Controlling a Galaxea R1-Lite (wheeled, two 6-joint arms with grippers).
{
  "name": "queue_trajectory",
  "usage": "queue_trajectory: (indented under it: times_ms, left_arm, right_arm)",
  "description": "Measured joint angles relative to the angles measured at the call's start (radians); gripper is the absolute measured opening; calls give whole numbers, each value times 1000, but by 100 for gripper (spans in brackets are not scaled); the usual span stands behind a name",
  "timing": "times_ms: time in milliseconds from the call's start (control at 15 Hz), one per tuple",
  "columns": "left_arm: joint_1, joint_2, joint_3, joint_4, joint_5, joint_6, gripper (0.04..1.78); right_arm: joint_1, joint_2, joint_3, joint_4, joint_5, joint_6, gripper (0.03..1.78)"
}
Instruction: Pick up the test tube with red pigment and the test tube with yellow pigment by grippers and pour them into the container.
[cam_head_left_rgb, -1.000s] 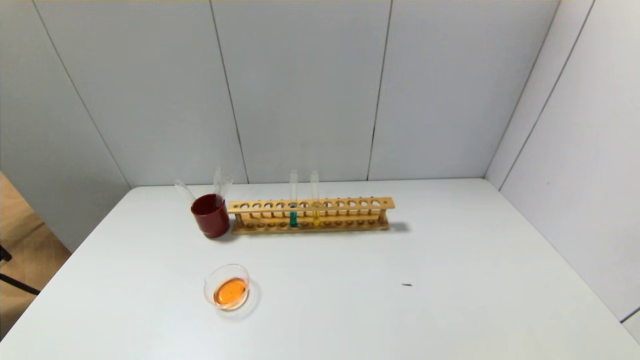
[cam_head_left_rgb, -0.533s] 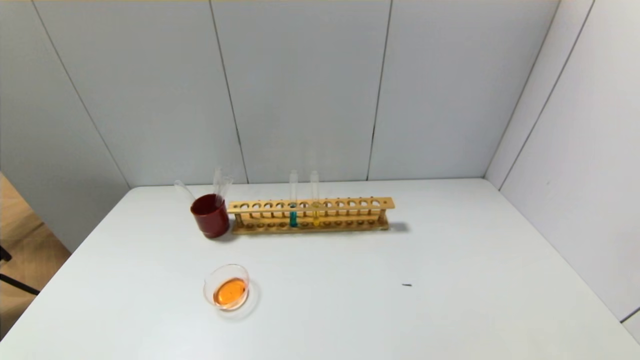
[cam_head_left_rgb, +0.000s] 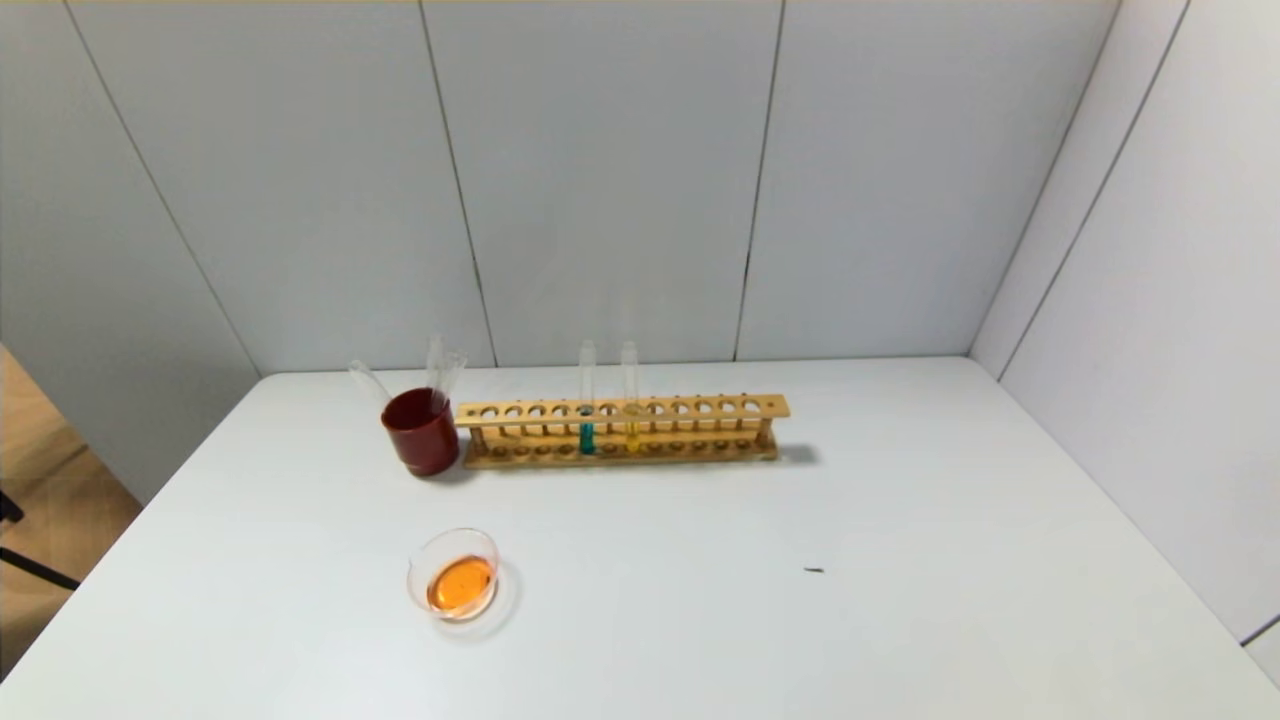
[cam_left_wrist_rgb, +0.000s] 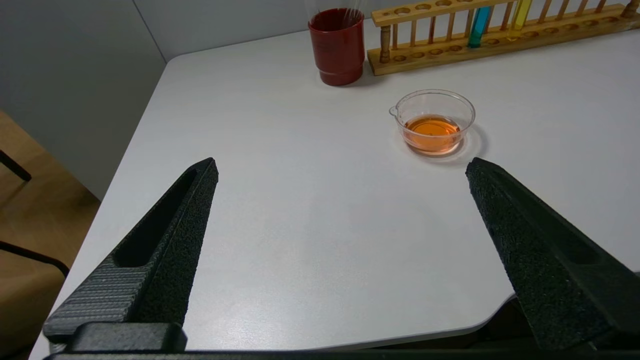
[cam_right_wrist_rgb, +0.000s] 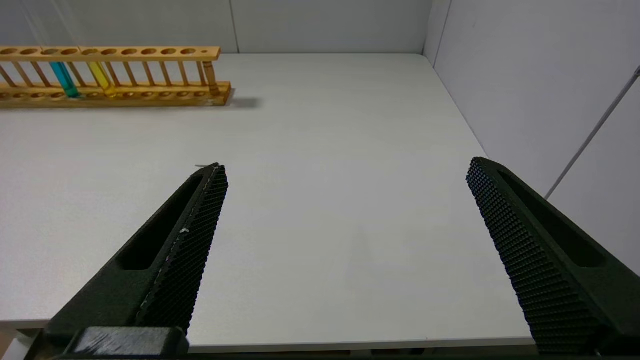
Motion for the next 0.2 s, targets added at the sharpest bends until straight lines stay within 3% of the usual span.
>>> queue_trajectory:
  times_ms: [200]
  left_arm:
    - [0, -2, 0, 0, 1, -2, 175]
  right_arm:
    - [0, 0, 0, 0, 0, 1, 175]
